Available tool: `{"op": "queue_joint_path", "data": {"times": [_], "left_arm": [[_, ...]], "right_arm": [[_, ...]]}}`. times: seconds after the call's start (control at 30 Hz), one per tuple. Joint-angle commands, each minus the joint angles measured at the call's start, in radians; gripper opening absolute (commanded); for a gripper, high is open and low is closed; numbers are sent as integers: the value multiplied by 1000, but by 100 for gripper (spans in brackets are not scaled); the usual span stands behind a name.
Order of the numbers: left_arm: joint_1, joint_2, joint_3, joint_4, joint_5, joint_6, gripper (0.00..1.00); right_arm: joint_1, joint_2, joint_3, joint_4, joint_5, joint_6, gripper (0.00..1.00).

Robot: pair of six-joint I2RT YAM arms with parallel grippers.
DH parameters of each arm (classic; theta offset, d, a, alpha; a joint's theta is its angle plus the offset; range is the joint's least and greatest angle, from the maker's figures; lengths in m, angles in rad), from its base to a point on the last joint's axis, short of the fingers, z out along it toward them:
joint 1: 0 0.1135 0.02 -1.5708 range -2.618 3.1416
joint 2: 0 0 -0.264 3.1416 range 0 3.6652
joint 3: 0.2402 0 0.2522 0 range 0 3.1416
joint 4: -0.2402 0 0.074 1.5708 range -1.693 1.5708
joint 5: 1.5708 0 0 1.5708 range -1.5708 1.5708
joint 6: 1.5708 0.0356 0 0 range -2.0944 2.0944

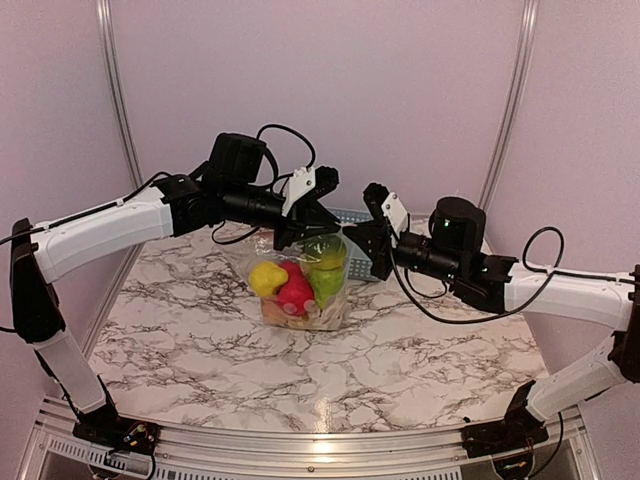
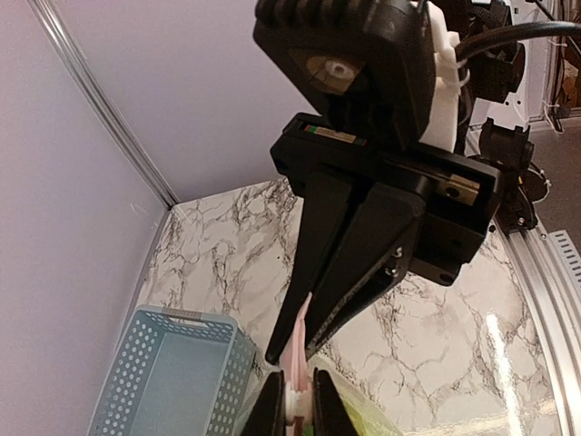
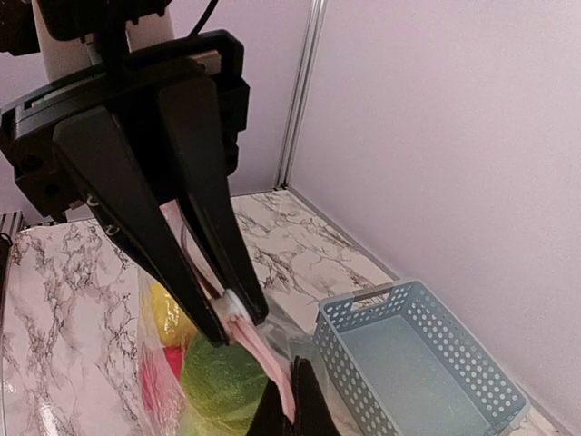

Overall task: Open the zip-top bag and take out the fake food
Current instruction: Unzip the zipper food storage bag at the center of the board.

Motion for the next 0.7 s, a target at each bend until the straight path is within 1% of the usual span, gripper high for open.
{"op": "queue_joint_path", "data": {"times": [0.0,0.33,0.43,0.67], "left_arm": [[22,-55,-33,-31,-17,-25,0],[43,-106,-96,-9,-29,-51,0],[51,-122,-120,-7,-31,-56,0],[59,-162,-165,-10,-49,-72,0]], "right_arm": [[-46,-65,-3,46,61,54,0],[-59,-90,28,-34,173,68,0],[-70,-95,34,-58,231,75,0],[-82,-109,39,-83,307,84,0]]}}
